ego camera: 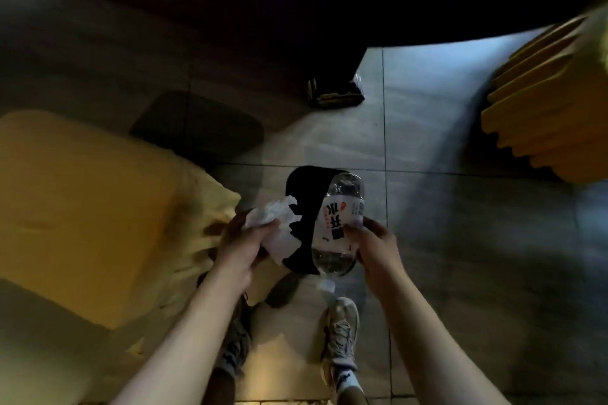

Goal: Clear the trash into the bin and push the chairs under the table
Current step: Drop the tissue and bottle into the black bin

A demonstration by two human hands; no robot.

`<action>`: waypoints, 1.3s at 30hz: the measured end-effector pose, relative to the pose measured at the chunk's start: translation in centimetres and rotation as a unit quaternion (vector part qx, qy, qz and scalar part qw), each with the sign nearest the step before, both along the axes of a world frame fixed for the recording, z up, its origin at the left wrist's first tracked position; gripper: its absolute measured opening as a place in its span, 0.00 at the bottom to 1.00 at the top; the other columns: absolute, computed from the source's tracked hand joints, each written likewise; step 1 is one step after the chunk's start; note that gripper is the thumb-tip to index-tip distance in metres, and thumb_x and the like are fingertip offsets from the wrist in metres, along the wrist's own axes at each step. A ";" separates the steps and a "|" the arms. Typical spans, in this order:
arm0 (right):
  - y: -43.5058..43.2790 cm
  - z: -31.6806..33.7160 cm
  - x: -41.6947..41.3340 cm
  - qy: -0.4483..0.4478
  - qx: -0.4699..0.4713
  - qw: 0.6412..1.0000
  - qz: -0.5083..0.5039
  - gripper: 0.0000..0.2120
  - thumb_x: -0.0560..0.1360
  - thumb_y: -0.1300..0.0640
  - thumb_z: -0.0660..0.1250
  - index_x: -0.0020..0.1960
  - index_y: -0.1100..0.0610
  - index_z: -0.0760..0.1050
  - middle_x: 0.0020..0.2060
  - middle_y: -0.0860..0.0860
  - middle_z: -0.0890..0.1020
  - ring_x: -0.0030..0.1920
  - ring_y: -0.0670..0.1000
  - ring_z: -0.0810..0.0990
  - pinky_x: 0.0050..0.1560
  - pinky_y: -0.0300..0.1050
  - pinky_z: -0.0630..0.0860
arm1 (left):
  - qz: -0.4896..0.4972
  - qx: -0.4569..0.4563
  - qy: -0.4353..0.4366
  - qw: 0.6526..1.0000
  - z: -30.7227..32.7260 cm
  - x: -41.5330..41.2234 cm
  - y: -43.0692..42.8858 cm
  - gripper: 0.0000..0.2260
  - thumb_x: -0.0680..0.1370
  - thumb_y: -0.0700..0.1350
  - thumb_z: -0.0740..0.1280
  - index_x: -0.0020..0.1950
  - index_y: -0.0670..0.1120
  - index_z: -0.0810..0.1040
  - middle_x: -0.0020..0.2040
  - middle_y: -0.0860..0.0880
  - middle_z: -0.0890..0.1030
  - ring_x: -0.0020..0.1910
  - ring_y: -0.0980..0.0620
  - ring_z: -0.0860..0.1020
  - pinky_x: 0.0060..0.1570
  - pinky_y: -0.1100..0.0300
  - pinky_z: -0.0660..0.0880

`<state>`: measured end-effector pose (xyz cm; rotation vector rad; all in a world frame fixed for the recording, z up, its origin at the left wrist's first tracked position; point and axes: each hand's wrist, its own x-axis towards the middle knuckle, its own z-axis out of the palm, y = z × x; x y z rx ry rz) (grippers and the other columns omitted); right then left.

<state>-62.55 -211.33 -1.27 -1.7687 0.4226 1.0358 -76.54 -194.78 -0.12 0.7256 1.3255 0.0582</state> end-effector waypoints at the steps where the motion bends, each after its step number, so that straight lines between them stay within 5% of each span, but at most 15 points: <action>1: -0.1 -1.4 0.3 -0.002 -0.005 1.000 0.007 0.08 0.79 0.64 0.69 0.56 0.55 0.80 0.52 0.58 0.86 0.54 0.59 0.85 0.57 0.58 0.82 | -0.016 0.007 0.007 1.000 -1.3 0.2 -0.3 0.13 0.75 0.39 0.74 0.59 0.49 0.80 0.55 0.41 0.85 0.55 0.40 0.83 0.54 0.44 0.82; 4: 0.2 -5.5 0.9 -0.034 -0.033 0.998 0.051 0.06 0.79 0.64 0.69 0.54 0.55 0.80 0.47 0.56 0.86 0.50 0.58 0.85 0.54 0.58 0.83 | -0.058 0.022 0.026 0.998 -4.5 0.8 -1.1 0.09 0.76 0.40 0.74 0.51 0.54 0.80 0.53 0.44 0.85 0.54 0.43 0.83 0.47 0.51 0.81; 7: 0.8 -8.3 1.2 -0.076 -0.056 0.988 0.119 0.09 0.81 0.61 0.68 0.60 0.60 0.79 0.42 0.51 0.83 0.47 0.54 0.85 0.49 0.53 0.84 | -0.091 0.039 0.039 0.994 -6.6 1.2 -1.6 0.10 0.76 0.41 0.74 0.56 0.48 0.82 0.56 0.42 0.85 0.57 0.42 0.83 0.57 0.45 0.81; 11: 1.0 -10.6 1.2 -0.085 -0.072 0.978 0.178 0.13 0.79 0.63 0.69 0.63 0.63 0.79 0.51 0.61 0.86 0.50 0.61 0.85 0.53 0.60 0.83 | -0.110 0.063 0.056 0.990 -7.7 1.4 -2.0 0.22 0.68 0.46 0.76 0.61 0.43 0.82 0.55 0.40 0.85 0.55 0.41 0.84 0.58 0.42 0.80; 14: 0.1 -10.9 1.0 -0.109 -0.086 0.966 0.218 0.13 0.80 0.62 0.67 0.65 0.59 0.77 0.47 0.53 0.85 0.43 0.52 0.84 0.37 0.42 0.81 | -0.128 0.083 0.081 0.985 -7.6 1.7 -2.2 0.18 0.68 0.45 0.76 0.58 0.44 0.83 0.52 0.41 0.86 0.53 0.41 0.84 0.57 0.42 0.81; 18: -1.2 -10.6 0.9 -0.133 -0.113 0.963 0.208 0.13 0.80 0.59 0.67 0.64 0.55 0.77 0.37 0.41 0.79 0.40 0.46 0.82 0.42 0.47 0.81 | -0.177 0.118 0.106 0.971 -8.6 3.1 -2.6 0.07 0.76 0.42 0.74 0.48 0.53 0.81 0.48 0.48 0.85 0.43 0.51 0.83 0.35 0.66 0.77; 22: -1.2 -9.9 1.3 -0.171 -0.113 0.951 0.232 0.14 0.82 0.50 0.65 0.67 0.49 0.73 0.46 0.44 0.83 0.38 0.35 0.78 0.35 0.30 0.68 | -0.201 0.138 0.140 0.960 -9.5 6.1 -4.1 0.16 0.77 0.41 0.73 0.64 0.48 0.76 0.53 0.49 0.78 0.38 0.61 0.71 0.24 0.77 0.67; 27: -3.3 -8.5 1.6 -0.179 -0.134 0.936 0.272 0.26 0.84 0.46 0.62 0.78 0.55 0.63 0.63 0.57 0.82 0.54 0.50 0.81 0.46 0.34 0.73 | -0.352 0.228 0.149 0.896 -10.2 8.2 -5.3 0.28 0.76 0.43 0.74 0.75 0.48 0.70 0.68 0.46 0.76 0.55 0.53 0.75 0.38 0.76 0.66; 29: -4.5 -7.9 1.6 -0.163 -0.143 0.927 0.304 0.31 0.84 0.43 0.60 0.81 0.55 0.57 0.67 0.62 0.79 0.61 0.57 0.81 0.58 0.47 0.78 | -0.402 0.252 0.159 0.866 -10.0 8.4 -5.8 0.33 0.75 0.42 0.76 0.77 0.48 0.67 0.72 0.45 0.73 0.67 0.47 0.73 0.51 0.69 0.66; 32: -6.0 -6.3 2.3 -0.166 -0.154 0.914 0.336 0.36 0.83 0.41 0.60 0.83 0.57 0.52 0.77 0.61 0.69 0.75 0.61 0.70 0.74 0.55 0.68 | -0.459 0.292 0.168 0.822 -9.0 8.0 -6.1 0.32 0.75 0.41 0.75 0.76 0.44 0.68 0.74 0.41 0.72 0.72 0.43 0.69 0.60 0.62 0.63; 36: -6.6 -2.0 3.4 -0.190 -0.166 0.891 0.377 0.36 0.83 0.41 0.60 0.83 0.56 0.52 0.80 0.59 0.65 0.77 0.61 0.66 0.74 0.54 0.66 | -0.510 0.330 0.189 0.772 -5.3 7.5 -5.2 0.29 0.79 0.45 0.70 0.78 0.45 0.64 0.77 0.43 0.66 0.76 0.44 0.64 0.72 0.57 0.61; 39: -6.0 2.6 4.8 -0.232 -0.188 0.854 0.426 0.36 0.84 0.42 0.57 0.84 0.57 0.50 0.79 0.62 0.64 0.76 0.64 0.66 0.73 0.57 0.67 | -0.503 0.391 0.195 0.746 -0.5 7.5 -4.6 0.24 0.81 0.49 0.66 0.76 0.47 0.68 0.73 0.44 0.72 0.72 0.44 0.70 0.70 0.51 0.68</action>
